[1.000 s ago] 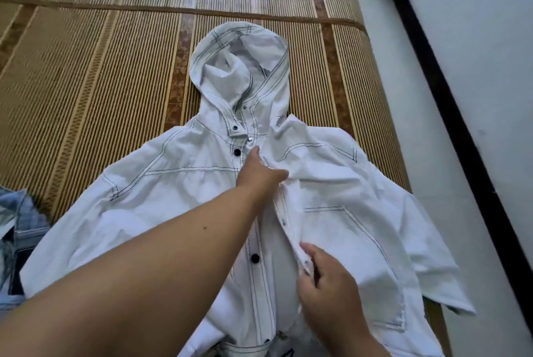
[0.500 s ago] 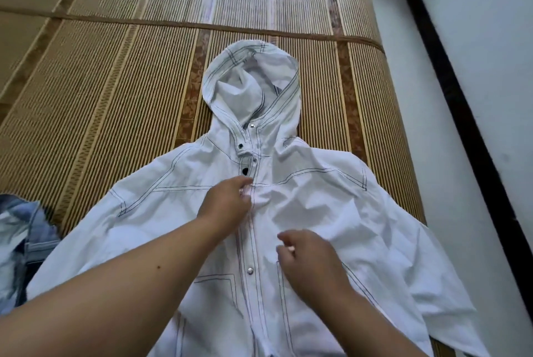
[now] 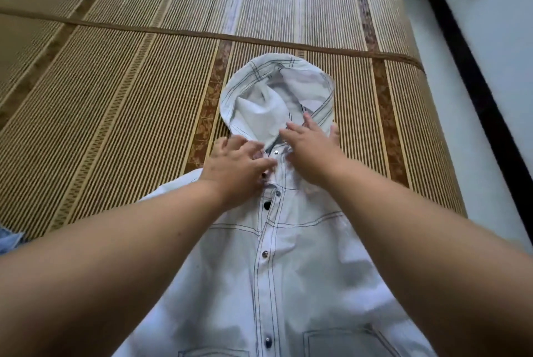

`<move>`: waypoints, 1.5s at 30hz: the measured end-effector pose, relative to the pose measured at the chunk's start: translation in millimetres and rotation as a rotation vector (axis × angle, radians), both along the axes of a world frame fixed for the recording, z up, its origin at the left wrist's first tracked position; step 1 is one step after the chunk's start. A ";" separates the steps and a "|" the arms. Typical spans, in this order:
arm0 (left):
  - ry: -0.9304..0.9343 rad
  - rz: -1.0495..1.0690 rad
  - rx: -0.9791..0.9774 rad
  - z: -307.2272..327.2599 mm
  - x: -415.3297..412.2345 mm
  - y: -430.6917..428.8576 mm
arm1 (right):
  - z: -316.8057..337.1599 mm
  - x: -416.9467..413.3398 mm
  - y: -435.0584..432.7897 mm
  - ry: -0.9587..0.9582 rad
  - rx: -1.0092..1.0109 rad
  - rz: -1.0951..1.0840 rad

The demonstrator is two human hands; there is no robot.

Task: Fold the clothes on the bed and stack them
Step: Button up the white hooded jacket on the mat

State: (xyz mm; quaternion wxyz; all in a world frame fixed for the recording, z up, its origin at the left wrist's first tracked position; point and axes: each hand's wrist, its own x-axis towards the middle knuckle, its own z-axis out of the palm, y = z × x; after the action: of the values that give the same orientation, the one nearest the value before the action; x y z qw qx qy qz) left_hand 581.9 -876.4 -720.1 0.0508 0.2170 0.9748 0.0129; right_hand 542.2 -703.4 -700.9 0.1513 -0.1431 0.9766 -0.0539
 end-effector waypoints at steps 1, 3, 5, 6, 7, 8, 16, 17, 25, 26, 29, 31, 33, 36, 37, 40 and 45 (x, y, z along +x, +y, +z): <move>0.013 -0.081 -0.011 -1.3 -6.6 -1.5 | -1.5 -8.7 -0.8 -0.026 0.010 -0.002; -0.053 -0.159 -0.043 -3.4 -15.9 -0.4 | -3.6 -21.2 -2.9 -0.074 0.045 -0.023; -0.188 -0.156 -0.099 -7.5 -22.2 2.4 | -7.5 -29.5 -6.0 -0.081 0.077 -0.030; -0.246 -0.147 -0.123 -8.6 -25.3 3.4 | -9.9 -31.4 -6.9 -0.070 0.070 -0.036; -0.280 -0.147 -0.142 -9.0 -27.4 4.0 | -11.8 -31.2 -7.2 -0.059 0.052 -0.047; -0.290 -0.153 -0.154 -8.8 -29.5 3.7 | -13.5 -31.3 -7.3 -0.052 0.035 -0.058; -0.121 -0.126 0.108 -3.8 -25.6 -4.1 | -1.3 -23.7 12.5 -0.159 -0.389 -0.292; -0.164 -0.070 0.219 -1.6 -25.6 -6.4 | 3.9 -19.4 15.4 -0.192 -0.449 -0.312; -0.301 0.030 0.559 38.1 -31.8 -9.1 | 40.1 -4.9 20.5 -0.190 -0.572 -0.323; -0.316 0.004 0.467 41.9 -33.1 -7.9 | 41.2 -4.5 17.2 -0.185 -0.559 -0.328; -0.347 0.012 0.376 45.0 -36.2 -5.2 | 40.4 -6.7 8.7 -0.182 -0.521 -0.351; -0.337 0.081 0.526 47.9 -36.6 -3.1 | 38.7 -9.2 5.2 -0.187 -0.529 -0.345; -0.343 0.129 0.650 49.7 -37.0 -1.2 | 38.9 -10.8 2.5 -0.192 -0.536 -0.317; -0.329 0.079 0.632 48.4 -34.3 1.5 | 39.8 -11.8 0.9 -0.216 -0.545 -0.287; -0.298 0.053 0.616 47.0 -33.2 2.2 | 40.0 -11.5 0.7 -0.224 -0.552 -0.283; -0.169 0.045 0.636 43.2 -29.1 0.8 | 39.9 -9.3 -0.8 -0.258 -0.577 -0.283; 0.049 0.050 0.660 37.8 -22.8 -4.7 | 35.9 -5.5 -0.1 -0.256 -0.650 -0.318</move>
State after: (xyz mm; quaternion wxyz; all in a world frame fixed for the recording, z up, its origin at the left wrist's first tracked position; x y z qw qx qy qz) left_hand 559.1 -881.1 -682.3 -0.0463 0.1980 0.9240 0.3240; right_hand 536.8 -703.5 -665.0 0.2086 -0.0224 0.8917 -0.4011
